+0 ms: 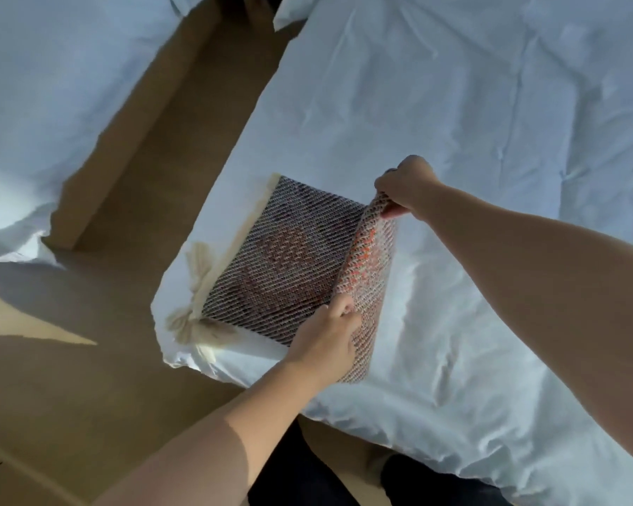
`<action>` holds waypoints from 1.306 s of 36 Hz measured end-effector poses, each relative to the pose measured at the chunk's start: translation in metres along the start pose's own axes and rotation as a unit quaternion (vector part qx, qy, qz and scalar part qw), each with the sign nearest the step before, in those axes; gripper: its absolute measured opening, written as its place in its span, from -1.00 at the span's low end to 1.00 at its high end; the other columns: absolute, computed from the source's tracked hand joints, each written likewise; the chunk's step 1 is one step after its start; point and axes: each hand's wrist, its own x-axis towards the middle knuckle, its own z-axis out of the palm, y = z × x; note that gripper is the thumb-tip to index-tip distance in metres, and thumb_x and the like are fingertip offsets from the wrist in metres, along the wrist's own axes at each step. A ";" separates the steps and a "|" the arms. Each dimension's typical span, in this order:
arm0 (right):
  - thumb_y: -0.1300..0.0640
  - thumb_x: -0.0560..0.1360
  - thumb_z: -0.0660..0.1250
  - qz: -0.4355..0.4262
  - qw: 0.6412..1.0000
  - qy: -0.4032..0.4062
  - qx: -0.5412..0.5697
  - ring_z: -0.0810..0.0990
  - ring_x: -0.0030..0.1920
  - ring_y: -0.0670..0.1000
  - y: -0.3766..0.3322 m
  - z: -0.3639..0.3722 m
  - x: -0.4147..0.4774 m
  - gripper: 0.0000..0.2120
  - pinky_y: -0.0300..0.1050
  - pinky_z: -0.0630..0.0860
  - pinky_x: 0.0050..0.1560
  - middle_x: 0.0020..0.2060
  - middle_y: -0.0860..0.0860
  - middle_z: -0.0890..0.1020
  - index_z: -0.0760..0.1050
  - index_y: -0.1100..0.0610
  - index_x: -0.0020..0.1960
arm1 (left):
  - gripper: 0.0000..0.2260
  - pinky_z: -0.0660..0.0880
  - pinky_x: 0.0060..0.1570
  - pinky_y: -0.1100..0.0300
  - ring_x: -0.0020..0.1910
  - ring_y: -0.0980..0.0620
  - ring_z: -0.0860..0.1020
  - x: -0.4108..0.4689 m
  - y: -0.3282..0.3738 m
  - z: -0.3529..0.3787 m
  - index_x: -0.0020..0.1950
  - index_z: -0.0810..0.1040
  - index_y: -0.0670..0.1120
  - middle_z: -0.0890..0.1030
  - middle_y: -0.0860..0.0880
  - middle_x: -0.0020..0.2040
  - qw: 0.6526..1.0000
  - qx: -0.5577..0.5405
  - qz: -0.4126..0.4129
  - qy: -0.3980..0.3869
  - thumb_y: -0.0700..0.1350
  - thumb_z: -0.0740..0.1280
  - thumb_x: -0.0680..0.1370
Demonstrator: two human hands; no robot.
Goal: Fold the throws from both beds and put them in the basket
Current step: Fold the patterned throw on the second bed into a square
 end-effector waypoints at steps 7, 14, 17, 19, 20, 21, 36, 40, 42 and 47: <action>0.29 0.45 0.25 -0.031 0.996 0.071 0.042 0.62 -0.56 0.12 -0.041 0.056 0.004 -0.81 -0.17 0.50 -0.59 -0.43 0.07 0.47 0.28 0.17 -0.28 | -0.91 0.39 -0.22 0.25 -0.11 -0.03 0.58 -0.017 -0.082 -0.032 -0.10 0.50 -0.12 0.40 -0.04 0.28 0.997 -0.062 -0.029 0.040 -0.28 0.30 0.45; 0.28 0.49 0.28 -0.015 0.995 0.081 0.050 0.63 -0.48 0.11 -0.078 0.118 0.021 -0.80 0.04 0.65 -0.33 -0.31 0.05 0.44 0.26 0.16 0.00 | -0.91 0.33 -0.24 0.28 -0.15 -0.04 0.58 -0.018 -0.165 -0.045 -0.03 0.51 -0.11 0.35 0.00 0.36 0.996 -0.086 -0.025 0.006 -0.25 0.26 0.52; 0.30 0.50 0.30 0.003 0.995 0.079 0.065 0.64 -0.45 0.12 -0.090 0.143 0.035 -0.78 0.07 0.65 -0.29 -0.29 0.05 0.41 0.30 0.14 0.04 | -0.89 0.46 -0.19 0.20 -0.13 -0.04 0.58 -0.014 -0.202 -0.048 -0.03 0.52 -0.11 0.37 -0.02 0.36 0.995 -0.101 -0.014 -0.003 -0.27 0.25 0.51; 0.32 0.49 0.31 0.018 0.993 0.086 0.079 0.65 -0.41 0.16 -0.096 0.161 0.046 -0.73 0.14 0.65 -0.25 -0.28 0.04 0.39 0.35 0.21 0.16 | -0.88 0.52 -0.12 0.11 -0.07 -0.02 0.57 -0.012 -0.225 -0.052 -0.02 0.51 -0.10 0.33 -0.01 0.39 0.994 -0.103 -0.012 -0.024 -0.27 0.24 0.52; 0.32 0.49 0.31 0.025 0.992 0.088 0.081 0.65 -0.40 0.18 -0.098 0.168 0.051 -0.67 0.15 0.65 -0.24 -0.27 0.04 0.38 0.35 0.23 0.23 | -0.88 0.52 -0.10 0.11 -0.04 0.00 0.56 -0.010 -0.235 -0.053 -0.01 0.50 -0.10 0.31 0.01 0.40 0.994 -0.102 -0.012 -0.035 -0.27 0.23 0.53; 0.31 0.50 0.31 0.028 0.992 0.088 0.082 0.66 -0.38 0.20 -0.100 0.175 0.055 -0.63 0.16 0.65 -0.23 -0.28 0.04 0.39 0.34 0.24 0.27 | -0.88 0.50 -0.11 0.14 -0.02 0.01 0.54 -0.008 -0.244 -0.054 0.00 0.49 -0.10 0.29 0.02 0.42 0.994 -0.104 -0.013 -0.043 -0.27 0.22 0.54; 0.15 0.50 0.33 0.031 0.990 0.131 0.044 0.64 -0.22 0.14 -0.088 0.255 0.130 -0.62 0.05 0.63 -0.27 -0.16 0.02 0.43 0.30 0.22 0.25 | -0.85 0.42 0.05 0.31 0.19 0.12 0.47 0.013 -0.318 -0.028 0.11 0.47 -0.11 0.20 0.09 0.47 0.986 -0.145 -0.026 -0.083 -0.26 0.16 0.60; 0.18 0.48 0.34 -0.001 0.988 0.151 0.039 0.58 -0.12 0.09 -0.077 0.270 0.138 -0.57 -0.13 0.45 -0.40 -0.08 0.05 0.48 0.29 0.23 0.29 | -0.84 0.41 -0.06 0.33 0.08 0.10 0.52 0.011 -0.323 -0.028 0.13 0.44 -0.08 0.16 0.11 0.48 0.985 -0.130 -0.021 -0.110 -0.25 0.17 0.60; 0.16 0.49 0.35 -0.019 0.988 0.151 0.039 0.57 -0.12 0.07 -0.075 0.272 0.140 -0.53 -0.15 0.43 -0.39 0.00 0.08 0.55 0.27 0.23 0.32 | -0.82 0.46 -0.01 0.28 0.13 0.08 0.49 0.014 -0.322 -0.029 0.14 0.43 -0.05 0.16 0.09 0.48 0.991 -0.087 -0.008 -0.098 -0.24 0.19 0.58; 0.00 0.59 0.22 -0.110 0.980 0.164 -0.006 0.55 -0.10 0.04 -0.065 0.269 0.121 -0.49 -0.11 0.46 -0.18 -0.07 0.06 0.55 0.22 0.20 0.44 | -0.54 0.09 0.49 0.03 0.50 -0.04 0.09 0.030 -0.312 -0.018 0.45 0.25 -0.09 0.12 -0.07 0.55 0.999 -0.023 0.023 -0.041 -0.17 0.11 0.53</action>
